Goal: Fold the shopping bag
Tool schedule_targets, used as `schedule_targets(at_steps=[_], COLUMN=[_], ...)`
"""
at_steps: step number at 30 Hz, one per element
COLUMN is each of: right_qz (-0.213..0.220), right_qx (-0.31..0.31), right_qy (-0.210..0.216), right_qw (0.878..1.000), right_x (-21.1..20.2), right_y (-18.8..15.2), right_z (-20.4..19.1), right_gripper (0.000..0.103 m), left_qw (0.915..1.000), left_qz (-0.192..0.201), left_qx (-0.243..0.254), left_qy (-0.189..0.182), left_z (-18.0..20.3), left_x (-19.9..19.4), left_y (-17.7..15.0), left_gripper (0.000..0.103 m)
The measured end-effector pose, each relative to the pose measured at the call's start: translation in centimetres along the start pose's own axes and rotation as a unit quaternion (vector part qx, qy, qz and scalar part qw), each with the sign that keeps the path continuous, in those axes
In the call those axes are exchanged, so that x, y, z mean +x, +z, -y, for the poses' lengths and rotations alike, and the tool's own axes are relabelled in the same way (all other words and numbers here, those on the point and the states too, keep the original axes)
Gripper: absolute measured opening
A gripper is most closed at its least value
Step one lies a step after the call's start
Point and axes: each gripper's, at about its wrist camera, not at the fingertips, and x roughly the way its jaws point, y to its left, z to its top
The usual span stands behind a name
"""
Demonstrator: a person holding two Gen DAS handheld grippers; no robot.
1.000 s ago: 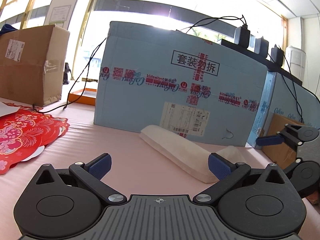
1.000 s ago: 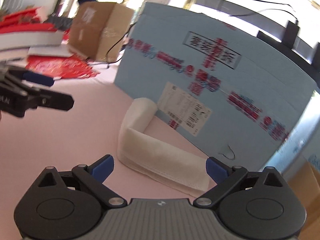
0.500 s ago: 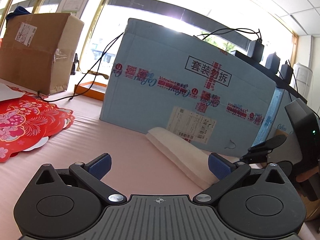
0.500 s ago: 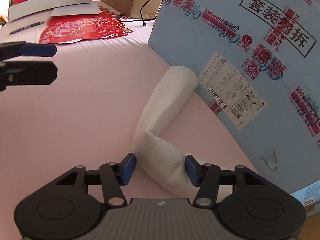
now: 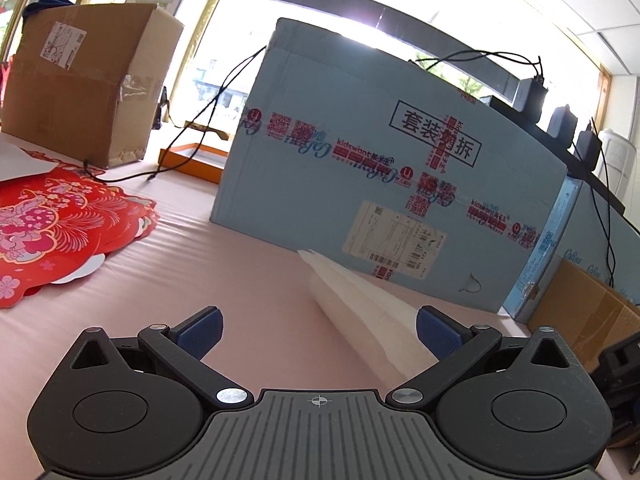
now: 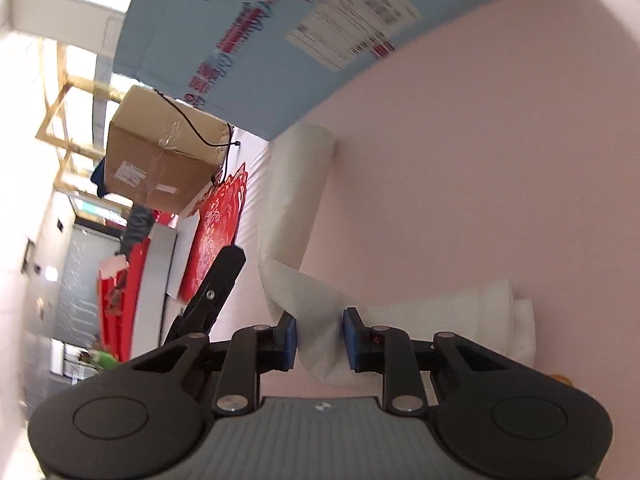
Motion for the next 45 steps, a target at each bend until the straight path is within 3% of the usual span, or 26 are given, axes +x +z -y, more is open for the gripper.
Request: schedule_targets(at_steps=[3,5,6,7,10,13,16,18,20,21,22,25,27,31,33,35,37,40,45], right_qz=[0.011,0.025,0.045,0.054,0.063,0.081,0.099,0.097,0.103,0.112,0.121,0.142,0.159,0.162,0.152,0.151,0.155,0.158,0.165], right_qx=[-0.015,-0.042,-0.062,-0.076,-0.121,-0.214,-0.324,-0.364,-0.391,-0.387,-0.38,-0.323,-0.284,-0.211,-0.174,-0.157,-0.15,-0.137,-0.128], right_qy=[0.004,-0.023,-0.052,-0.069,-0.087,-0.098,-0.156,-0.185,-0.214,-0.222,-0.229,-0.208,-0.18,-0.107,-0.073,-0.053,-0.039,-0.027,-0.022], right_qw=[1.0,0.999,0.996,0.993,0.987,0.969,0.928,0.907,0.889,0.888,0.888,0.912,0.928,0.958,0.97,0.975,0.976,0.978,0.978], right_x=[-1.3,-1.7,-2.2,-2.4,-3.4,-4.0,-3.2,-2.0,-1.1,-1.0,-0.9,-2.8,-4.2,-5.4,-5.6,-5.6,-5.6,-5.6,-5.6], right_y=[-1.1,-1.5,-1.7,-2.0,-3.1,-5.4,-8.2,-9.4,-10.0,-9.9,-9.8,-8.9,-8.3,-7.1,-6.7,-6.7,-6.8,-6.8,-6.8], right_z=[0.2,0.2,0.3,0.3,0.3,-1.2,-3.3,-3.9,-4.2,-4.1,-4.0,-2.7,-1.6,0.5,1.7,2.4,2.9,3.4,3.6], right_gripper=[0.035,0.056,0.074,0.079,0.079,0.079,0.079,0.078,0.065,0.056,0.053,0.043,0.043,0.036,0.031,0.028,0.027,0.026,0.026], left_qw=[0.9994,0.9982,0.9978,0.997,0.9948,0.9923,0.9888,0.9902,0.9922,0.9933,0.994,0.9938,0.9919,0.9774,0.9687,0.9633,0.96,0.9611,0.9687], left_qz=[-0.033,-0.057,-0.065,-0.075,-0.096,-0.105,-0.115,-0.113,-0.109,-0.106,-0.104,-0.096,-0.094,-0.104,-0.108,-0.112,-0.116,-0.117,-0.097], left_qx=[0.011,0.014,0.014,0.015,0.029,0.059,0.09,0.081,0.061,0.046,0.031,0.006,-0.001,-0.055,-0.084,-0.106,-0.123,-0.13,-0.107], left_qy=[-0.001,0.009,0.01,0.012,0.02,0.028,0.032,0.017,0.004,-0.004,-0.013,-0.055,-0.085,-0.175,-0.207,-0.22,-0.223,-0.214,-0.202], left_z=[0.2,0.2,0.2,0.2,0.6,1.7,2.7,2.4,1.8,1.3,0.9,0.5,0.8,1.2,1.3,1.5,1.6,2.0,2.9], left_x=[1.0,1.8,2.1,2.4,3.3,4.1,4.5,4.3,3.9,3.5,3.2,2.3,2.0,1.2,0.7,0.4,0.3,0.3,-0.2], left_y=[-0.4,-0.6,-0.6,-0.7,-1.0,-1.3,-1.6,-1.5,-1.4,-1.3,-1.3,-1.2,-1.3,-1.8,-2.2,-2.6,-3.1,-3.5,-2.9], left_gripper=[0.103,0.103,0.103,0.103,0.103,0.103,0.103,0.103,0.103,0.103,0.103,0.103,0.103,0.101,0.094,0.081,0.056,0.036,0.034])
